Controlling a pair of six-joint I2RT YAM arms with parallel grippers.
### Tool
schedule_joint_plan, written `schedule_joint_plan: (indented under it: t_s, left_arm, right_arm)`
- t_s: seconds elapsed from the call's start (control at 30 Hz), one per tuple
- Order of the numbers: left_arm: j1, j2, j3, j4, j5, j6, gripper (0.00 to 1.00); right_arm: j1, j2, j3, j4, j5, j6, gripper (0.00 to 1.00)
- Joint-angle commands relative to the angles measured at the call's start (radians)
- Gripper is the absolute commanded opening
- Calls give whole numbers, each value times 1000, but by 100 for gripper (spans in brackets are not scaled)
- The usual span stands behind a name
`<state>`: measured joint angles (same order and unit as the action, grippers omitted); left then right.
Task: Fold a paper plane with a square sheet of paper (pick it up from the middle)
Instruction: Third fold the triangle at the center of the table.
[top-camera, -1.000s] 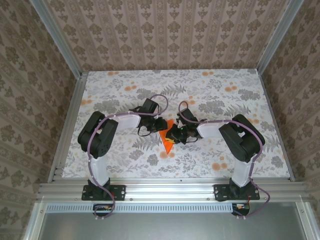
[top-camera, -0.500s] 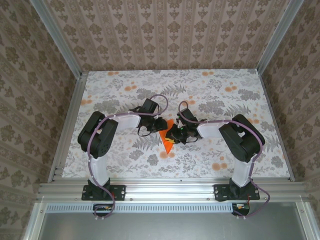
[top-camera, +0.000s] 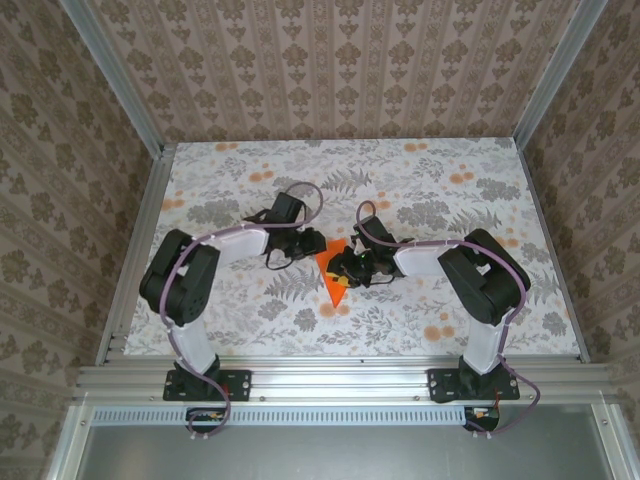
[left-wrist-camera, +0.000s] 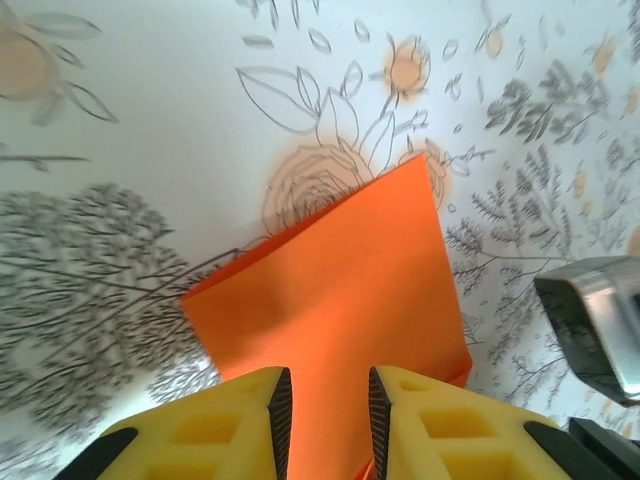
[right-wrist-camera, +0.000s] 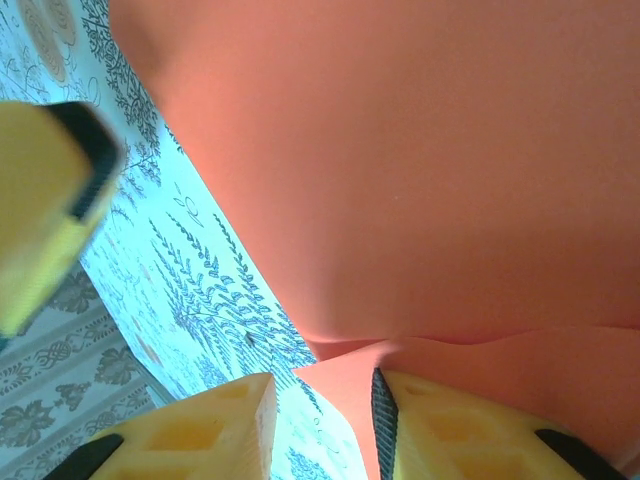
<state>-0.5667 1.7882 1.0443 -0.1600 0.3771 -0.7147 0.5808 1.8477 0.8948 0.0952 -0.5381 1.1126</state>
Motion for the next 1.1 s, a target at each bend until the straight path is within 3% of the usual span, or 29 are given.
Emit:
schedule_joint_plan:
  t_s: [0.0, 0.17, 0.47, 1.07]
  left_arm:
    - [25, -58, -41, -6, -11, -28, 29]
    - [24, -93, -104, 24, 44, -51, 27]
    - [-51, -115, -167, 78, 134, -100, 17]
    - [-117, -7, -148, 57, 129, -108, 3]
  right_arm:
    - [4, 25, -30, -59, 46, -8, 28]
    - [3, 32, -25, -76, 53, -19, 16]
    - [4, 40, -25, -94, 74, -26, 8]
    - [4, 38, -32, -85, 77, -14, 3]
